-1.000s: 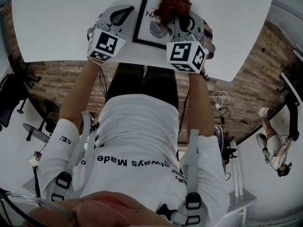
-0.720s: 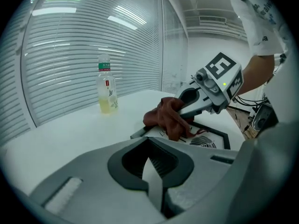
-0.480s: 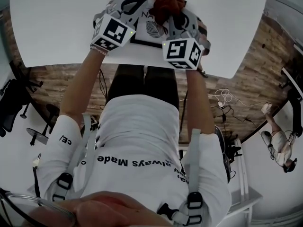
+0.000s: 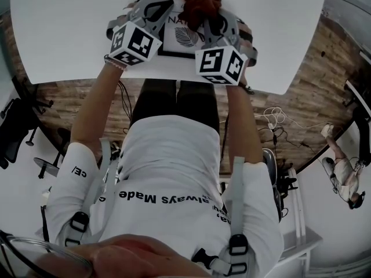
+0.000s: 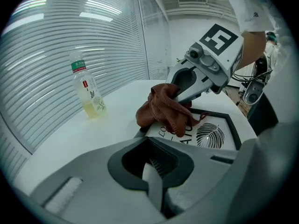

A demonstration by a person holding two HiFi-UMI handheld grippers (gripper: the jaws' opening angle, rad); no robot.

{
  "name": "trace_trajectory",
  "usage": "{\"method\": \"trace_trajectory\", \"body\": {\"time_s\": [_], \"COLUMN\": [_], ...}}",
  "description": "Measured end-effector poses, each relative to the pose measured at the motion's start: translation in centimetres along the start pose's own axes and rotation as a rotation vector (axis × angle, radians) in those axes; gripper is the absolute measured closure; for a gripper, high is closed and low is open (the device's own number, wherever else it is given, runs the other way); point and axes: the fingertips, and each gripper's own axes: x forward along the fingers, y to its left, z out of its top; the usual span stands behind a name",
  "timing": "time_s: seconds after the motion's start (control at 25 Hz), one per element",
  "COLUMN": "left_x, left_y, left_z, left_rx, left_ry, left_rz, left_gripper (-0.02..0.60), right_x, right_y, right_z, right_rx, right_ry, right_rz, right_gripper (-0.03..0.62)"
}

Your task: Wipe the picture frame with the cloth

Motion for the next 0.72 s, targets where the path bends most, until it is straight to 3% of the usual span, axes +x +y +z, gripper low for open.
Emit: {"method": "trace_trajectory", "body": {"time_s": [0.28,0.56,0.72], "left_x": [-0.3,-1.0,-1.0], "left_y": [0.0,0.3,0.5], "left_z": [-0.5,-0.6,-0.5], "left_rx": [-0.004,0.000,-0.092], "left_ry": [0.002,-0.033,-0.078], "left_rz": [-0.014,-0.090,-0.139], "left_gripper": [0.578,0.578,0.578], "right_x": [-0.8,-0.7,-3.1], "right_y": [-1.0,-1.3,-0.9], "right_z": [-1.4,-1.2,2.4], "right_rx": [0.019,0.017,0.027], "right_ry": [0.032,0.031,-0.076], "right_rz": [-0.041,-0.047,-0.047], "right_gripper": [0.579,0.579,0.579]}}
